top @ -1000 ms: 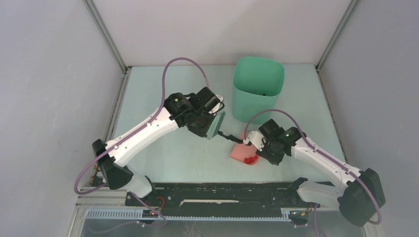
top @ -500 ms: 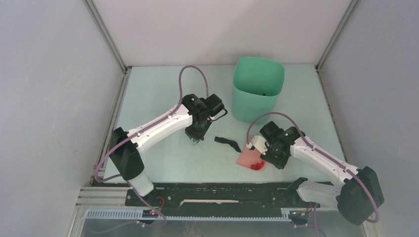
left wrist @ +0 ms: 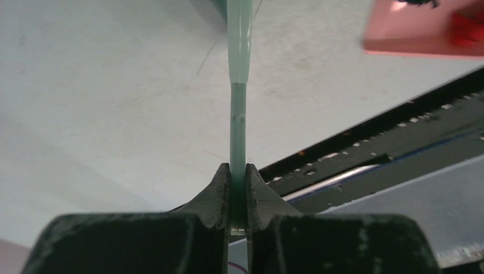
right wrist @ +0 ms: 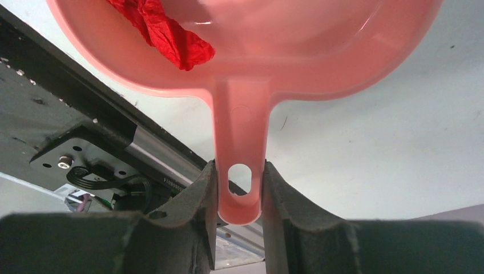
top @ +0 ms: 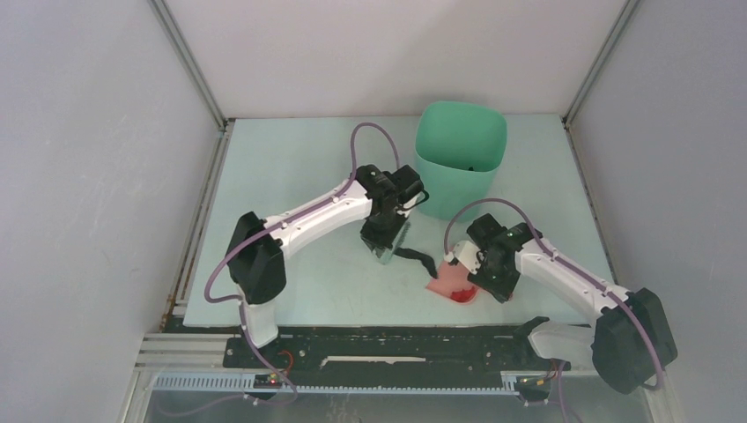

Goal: Sweep away the paper scraps from the table

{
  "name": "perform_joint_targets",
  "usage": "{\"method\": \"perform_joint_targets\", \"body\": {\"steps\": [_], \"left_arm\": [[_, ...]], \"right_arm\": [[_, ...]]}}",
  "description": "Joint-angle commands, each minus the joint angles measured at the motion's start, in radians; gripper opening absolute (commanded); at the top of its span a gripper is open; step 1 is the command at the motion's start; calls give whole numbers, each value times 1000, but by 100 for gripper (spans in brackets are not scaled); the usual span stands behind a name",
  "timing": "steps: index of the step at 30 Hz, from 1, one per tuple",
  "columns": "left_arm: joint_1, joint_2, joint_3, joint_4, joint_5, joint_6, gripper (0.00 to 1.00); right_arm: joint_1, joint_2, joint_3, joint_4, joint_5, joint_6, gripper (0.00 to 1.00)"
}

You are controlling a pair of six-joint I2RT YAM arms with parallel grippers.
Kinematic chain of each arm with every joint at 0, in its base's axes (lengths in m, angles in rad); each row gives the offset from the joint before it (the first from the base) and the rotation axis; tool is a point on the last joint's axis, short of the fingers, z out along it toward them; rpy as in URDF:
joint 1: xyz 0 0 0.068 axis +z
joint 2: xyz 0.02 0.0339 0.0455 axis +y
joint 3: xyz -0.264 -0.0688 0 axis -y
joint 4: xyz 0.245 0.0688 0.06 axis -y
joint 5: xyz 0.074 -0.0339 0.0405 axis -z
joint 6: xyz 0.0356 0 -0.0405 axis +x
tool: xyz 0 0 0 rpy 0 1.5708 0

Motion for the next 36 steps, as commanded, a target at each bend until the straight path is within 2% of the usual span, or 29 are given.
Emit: {"method": "perform_joint_targets", "body": {"steps": [1, 8, 14, 21, 30, 36], "left_arm": [[-76, -66, 38, 92, 186, -31, 0], [-136, -114, 83, 137, 205, -79, 0], [-127, -141, 112, 107, 29, -93, 0], [-119, -127, 141, 75, -49, -100, 0], [-117, -153, 231, -87, -218, -80, 0], [-98, -212, 145, -98, -284, -88, 0]], "right_arm": [[11, 18, -5, 51, -18, -4, 0], [37, 24, -5, 67, -24, 0, 0], [24, -65, -5, 73, -85, -13, 0], [20, -189, -6, 54, -125, -41, 0], [16, -281, -5, 20, -114, -64, 0], [18, -326, 6, -16, -98, -77, 0]]}}
